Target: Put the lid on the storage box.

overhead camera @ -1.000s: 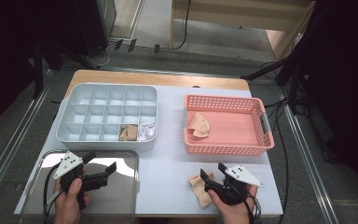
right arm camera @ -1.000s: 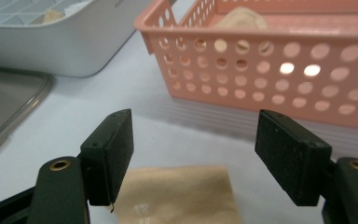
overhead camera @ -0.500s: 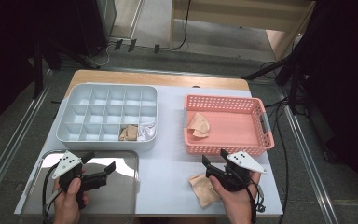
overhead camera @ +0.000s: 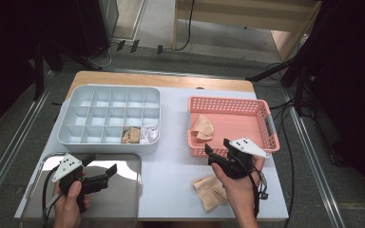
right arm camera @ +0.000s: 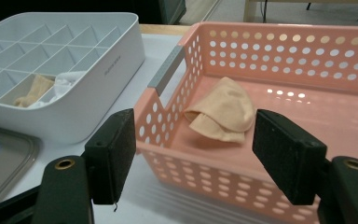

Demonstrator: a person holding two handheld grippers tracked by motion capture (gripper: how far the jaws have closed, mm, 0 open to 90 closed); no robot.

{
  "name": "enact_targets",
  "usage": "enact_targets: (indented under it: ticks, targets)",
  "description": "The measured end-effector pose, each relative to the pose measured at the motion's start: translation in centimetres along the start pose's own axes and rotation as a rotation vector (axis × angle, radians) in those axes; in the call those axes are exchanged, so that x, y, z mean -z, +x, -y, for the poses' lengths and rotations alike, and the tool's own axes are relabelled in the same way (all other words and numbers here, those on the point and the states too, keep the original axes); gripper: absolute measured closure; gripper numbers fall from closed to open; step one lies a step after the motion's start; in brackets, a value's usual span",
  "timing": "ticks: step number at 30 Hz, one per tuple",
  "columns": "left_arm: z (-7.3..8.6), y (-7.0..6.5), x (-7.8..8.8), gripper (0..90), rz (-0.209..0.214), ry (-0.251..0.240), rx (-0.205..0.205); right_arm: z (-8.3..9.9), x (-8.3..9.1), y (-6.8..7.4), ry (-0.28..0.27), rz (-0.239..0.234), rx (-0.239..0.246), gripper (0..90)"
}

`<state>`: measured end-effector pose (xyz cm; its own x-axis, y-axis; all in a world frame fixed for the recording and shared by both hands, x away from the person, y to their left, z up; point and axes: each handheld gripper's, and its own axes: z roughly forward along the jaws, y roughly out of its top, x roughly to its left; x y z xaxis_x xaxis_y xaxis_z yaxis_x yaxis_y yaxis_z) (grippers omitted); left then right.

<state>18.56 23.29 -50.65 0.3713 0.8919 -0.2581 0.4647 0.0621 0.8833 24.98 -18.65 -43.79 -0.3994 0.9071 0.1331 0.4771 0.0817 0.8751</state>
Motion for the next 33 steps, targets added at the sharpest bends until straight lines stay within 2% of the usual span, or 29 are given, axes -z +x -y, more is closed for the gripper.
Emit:
enact_targets:
  ticks: [7, 17, 33]
  targets:
    - [0.0, 0.0, 0.0, 8.5, 0.002, 0.0, 0.001, -1.6, -1.1, -0.1, 0.003, 0.008, 0.0, 30.5]
    - [-0.1, 0.1, 0.1, 8.5, 0.002, -0.002, 0.001, -2.9, -2.7, -0.8, 0.017, 0.032, -0.007, 30.8]
    - [-0.1, 0.2, 0.1, 8.5, 0.0, -0.007, 0.004, -4.0, -5.7, -1.8, 0.04, 0.063, -0.03, 31.2]
